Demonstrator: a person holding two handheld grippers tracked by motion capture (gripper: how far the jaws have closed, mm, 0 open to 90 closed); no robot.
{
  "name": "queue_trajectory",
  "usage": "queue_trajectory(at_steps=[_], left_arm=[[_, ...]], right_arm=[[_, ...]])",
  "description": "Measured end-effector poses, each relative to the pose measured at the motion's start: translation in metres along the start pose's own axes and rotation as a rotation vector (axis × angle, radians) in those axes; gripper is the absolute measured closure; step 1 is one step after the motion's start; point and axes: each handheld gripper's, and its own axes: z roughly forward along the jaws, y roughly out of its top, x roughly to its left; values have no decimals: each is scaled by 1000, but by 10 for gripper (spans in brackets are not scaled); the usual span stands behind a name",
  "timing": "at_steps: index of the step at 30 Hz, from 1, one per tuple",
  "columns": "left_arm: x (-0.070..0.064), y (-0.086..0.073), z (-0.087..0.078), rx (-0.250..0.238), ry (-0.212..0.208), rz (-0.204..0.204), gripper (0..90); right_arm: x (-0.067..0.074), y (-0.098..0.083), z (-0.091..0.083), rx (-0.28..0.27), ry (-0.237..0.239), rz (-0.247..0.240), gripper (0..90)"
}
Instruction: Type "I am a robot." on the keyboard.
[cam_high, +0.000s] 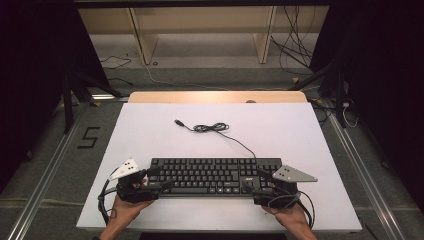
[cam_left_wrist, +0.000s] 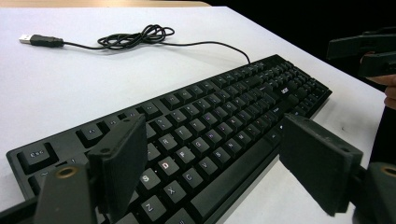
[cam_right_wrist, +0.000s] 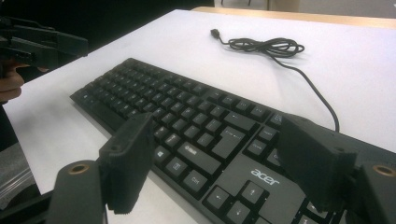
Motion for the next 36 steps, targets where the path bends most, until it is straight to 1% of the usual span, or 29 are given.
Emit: queue_trajectory(at_steps=[15, 21, 24, 36], left_arm=[[1, 0, 0, 2, 1, -1, 232], [1, 0, 0, 1, 2, -4, 232], [1, 0, 0, 0, 4, -6, 232], [2, 0, 0, 1, 11, -10, 232]], right_arm=[[1, 1, 4, 5, 6, 4, 285], [3, 6, 12, 12, 20, 3, 287], [6, 10, 20, 22, 32, -13, 287], [12, 20, 37, 47, 55, -32, 296]])
